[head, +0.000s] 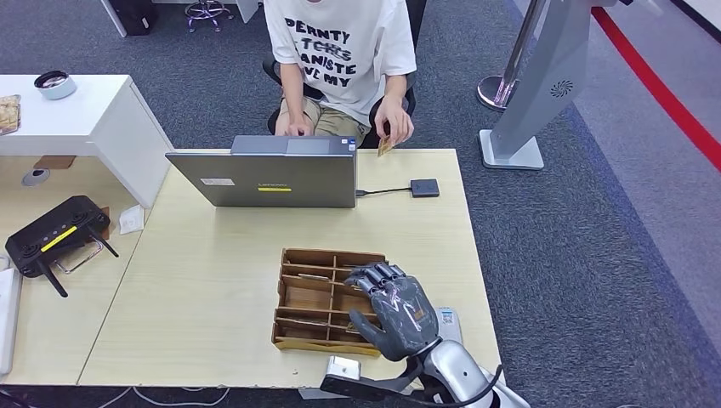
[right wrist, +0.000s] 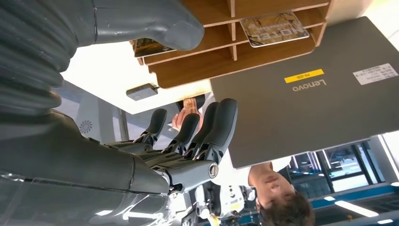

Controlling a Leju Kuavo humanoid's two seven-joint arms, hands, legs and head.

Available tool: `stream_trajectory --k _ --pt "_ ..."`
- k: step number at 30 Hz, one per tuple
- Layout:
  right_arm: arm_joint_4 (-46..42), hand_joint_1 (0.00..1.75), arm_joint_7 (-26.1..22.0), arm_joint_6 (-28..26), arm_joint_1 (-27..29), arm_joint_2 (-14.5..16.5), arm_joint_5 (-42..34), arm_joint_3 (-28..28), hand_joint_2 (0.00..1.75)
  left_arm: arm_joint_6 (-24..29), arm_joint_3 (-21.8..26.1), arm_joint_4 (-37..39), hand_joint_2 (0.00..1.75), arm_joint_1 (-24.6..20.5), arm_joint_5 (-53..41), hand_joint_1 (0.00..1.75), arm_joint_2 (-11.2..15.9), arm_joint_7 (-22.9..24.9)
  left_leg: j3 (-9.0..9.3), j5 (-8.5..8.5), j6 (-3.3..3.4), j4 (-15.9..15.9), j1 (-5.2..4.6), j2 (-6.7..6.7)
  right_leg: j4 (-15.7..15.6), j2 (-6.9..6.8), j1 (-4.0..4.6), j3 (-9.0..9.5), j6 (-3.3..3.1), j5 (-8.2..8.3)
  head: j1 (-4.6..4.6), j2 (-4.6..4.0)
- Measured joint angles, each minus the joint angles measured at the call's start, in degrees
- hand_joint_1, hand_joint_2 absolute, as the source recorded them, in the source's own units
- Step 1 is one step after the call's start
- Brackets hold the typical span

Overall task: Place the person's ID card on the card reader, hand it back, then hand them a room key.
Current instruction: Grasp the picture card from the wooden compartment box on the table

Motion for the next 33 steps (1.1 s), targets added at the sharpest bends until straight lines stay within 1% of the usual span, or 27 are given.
stream_trajectory --k 11,22,27,33 --pt "2.5 0.76 1.27 0.7 -1.28 0.16 0.14 -0.23 1.75 -0.19 2.45 -0.39 0.0 0.01 -3.39 0.0 -0.35 0.67 0.0 0.0 0.0 0.0 0.0 0.0 0.0 0.0 0.0 0.0 0.0 0.0 -0.01 0.0" --pt "6.12 0.77 1.95 1.78 -2.8 1.15 0.56 -2.09 1.75 -0.65 4.7 -0.87 0.0 0.01 -7.33 0.0 -0.7 1.26 0.0 0.0 0.0 0.0 0.0 -0.01 0.0 0.0 -0.01 0.0 0.0 0.0 0.01 0.0" --pt "7.54 0.71 1.96 2.32 -2.97 1.56 0.56 -2.71 1.75 -0.95 5.5 -0.91 0.0 0.01 -8.76 0.0 -0.82 1.58 0.0 0.0 0.0 0.0 0.0 0.0 0.0 0.0 -0.01 0.0 0.0 0.0 0.0 0.0" --pt "9.23 0.72 1.97 2.77 -3.28 1.97 0.55 -3.07 1.75 -1.18 6.18 -1.08 0.0 0.02 -10.16 0.0 -0.96 1.73 0.0 0.0 0.0 0.0 0.0 -0.01 0.0 0.0 -0.01 0.0 0.0 0.0 0.0 0.0"
